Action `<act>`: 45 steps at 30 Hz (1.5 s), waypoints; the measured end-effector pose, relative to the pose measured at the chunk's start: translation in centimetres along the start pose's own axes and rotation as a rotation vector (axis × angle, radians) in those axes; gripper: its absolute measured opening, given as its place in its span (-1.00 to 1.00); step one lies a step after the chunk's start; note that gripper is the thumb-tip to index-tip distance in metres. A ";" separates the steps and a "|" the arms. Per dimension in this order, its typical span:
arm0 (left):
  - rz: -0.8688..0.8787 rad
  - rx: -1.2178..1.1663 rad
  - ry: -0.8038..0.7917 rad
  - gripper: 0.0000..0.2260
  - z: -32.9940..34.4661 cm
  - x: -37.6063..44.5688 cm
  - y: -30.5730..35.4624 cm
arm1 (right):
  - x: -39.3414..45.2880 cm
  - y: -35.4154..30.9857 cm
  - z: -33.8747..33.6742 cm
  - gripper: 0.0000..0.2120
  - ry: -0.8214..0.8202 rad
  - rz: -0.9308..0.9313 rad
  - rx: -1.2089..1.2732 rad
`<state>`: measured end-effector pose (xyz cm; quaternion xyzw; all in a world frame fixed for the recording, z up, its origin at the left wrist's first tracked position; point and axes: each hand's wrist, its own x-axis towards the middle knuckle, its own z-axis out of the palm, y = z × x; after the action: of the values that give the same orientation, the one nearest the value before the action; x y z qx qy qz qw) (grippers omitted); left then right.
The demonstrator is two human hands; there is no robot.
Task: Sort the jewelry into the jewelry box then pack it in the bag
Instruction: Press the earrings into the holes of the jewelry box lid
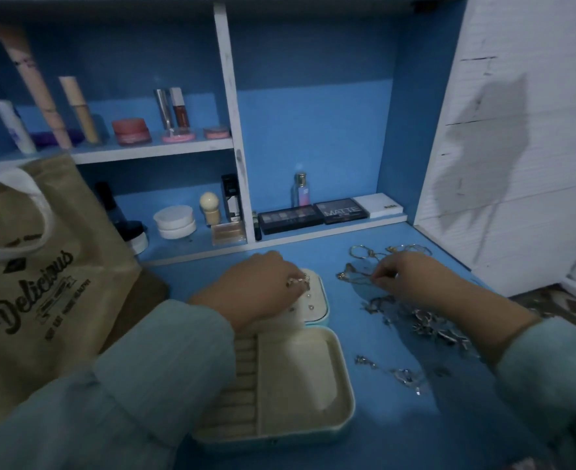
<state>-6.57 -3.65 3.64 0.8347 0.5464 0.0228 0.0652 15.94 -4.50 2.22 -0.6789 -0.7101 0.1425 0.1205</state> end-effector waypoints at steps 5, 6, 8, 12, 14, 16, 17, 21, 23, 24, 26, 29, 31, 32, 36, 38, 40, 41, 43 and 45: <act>0.142 -0.070 -0.010 -0.71 0.6 4.6 3.2 | 1.4 2.5 -1.4 -0.78 -0.029 0.016 -0.147; 0.158 -0.072 -0.014 -0.72 0.8 5.7 3.7 | 1.7 3.0 -1.6 -0.77 -0.042 0.015 -0.168; 0.175 -0.066 -0.038 -0.72 1.1 7.8 4.4 | 2.1 4.1 -1.7 -0.74 -0.071 0.015 -0.194; 0.196 -0.043 -0.085 -0.70 2.2 11.5 5.4 | 2.9 5.9 -1.6 -0.74 -0.149 -0.033 -0.208; 0.207 0.036 -0.078 -0.70 2.6 12.5 5.7 | 3.2 6.4 -1.7 -0.74 -0.163 -0.065 -0.211; 0.220 0.122 -0.063 -0.71 3.0 13.2 6.1 | 3.4 6.7 -1.7 -0.73 -0.168 -0.091 -0.208; 0.223 0.149 -0.057 -0.72 3.3 13.4 6.2 | 3.4 6.8 -1.6 -0.74 -0.168 -0.103 -0.205; 0.243 0.155 0.030 -0.77 4.1 13.5 6.3 | 3.4 7.2 -1.5 -0.75 -0.145 -0.135 -0.177; 0.252 0.154 0.081 -0.78 4.4 13.5 6.3 | 3.3 7.3 -1.4 -0.75 -0.132 -0.134 -0.151; 0.257 0.160 0.103 -0.79 4.5 13.5 6.3 | 3.3 7.3 -1.3 -0.75 -0.121 -0.138 -0.138; 0.262 0.176 0.132 -0.79 4.7 13.5 6.3 | 3.2 7.4 -1.1 -0.75 -0.102 -0.144 -0.114; 0.274 0.173 0.168 -0.80 5.2 13.6 6.3 | 2.9 7.8 -0.9 -0.77 -0.049 -0.137 -0.049; 0.285 0.149 0.201 -0.81 5.6 13.5 6.1 | 2.6 8.3 -0.9 -0.81 0.026 -0.115 0.034; 0.289 0.138 0.218 -0.81 5.7 13.5 6.1 | 2.4 8.6 -1.0 -0.82 0.067 -0.097 0.072; 0.293 0.143 0.231 -0.80 5.9 13.5 6.0 | 2.0 9.8 -1.0 -0.82 0.103 -0.035 0.066; 0.296 0.138 0.223 -0.80 5.9 13.5 6.0 | 1.7 10.0 -0.9 -0.81 0.057 -0.056 0.019; 0.297 0.126 0.217 -0.80 6.0 13.4 6.0 | 1.5 10.0 -0.9 -0.80 0.016 -0.089 -0.023; 0.297 0.124 0.215 -0.80 6.0 13.4 5.9 | 1.4 9.9 -0.9 -0.79 0.007 -0.098 -0.032; 0.293 0.120 0.215 -0.80 6.1 13.4 5.9 | 1.4 9.8 -1.0 -0.79 0.016 -0.093 -0.029; 0.285 0.107 0.212 -0.80 6.1 13.4 5.9 | 1.8 9.6 -1.1 -0.79 0.055 -0.071 -0.009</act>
<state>4.85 5.75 -2.05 0.8987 0.4271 0.0906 -0.0413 25.14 -2.25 -0.33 -0.6576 -0.7307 0.1163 0.1417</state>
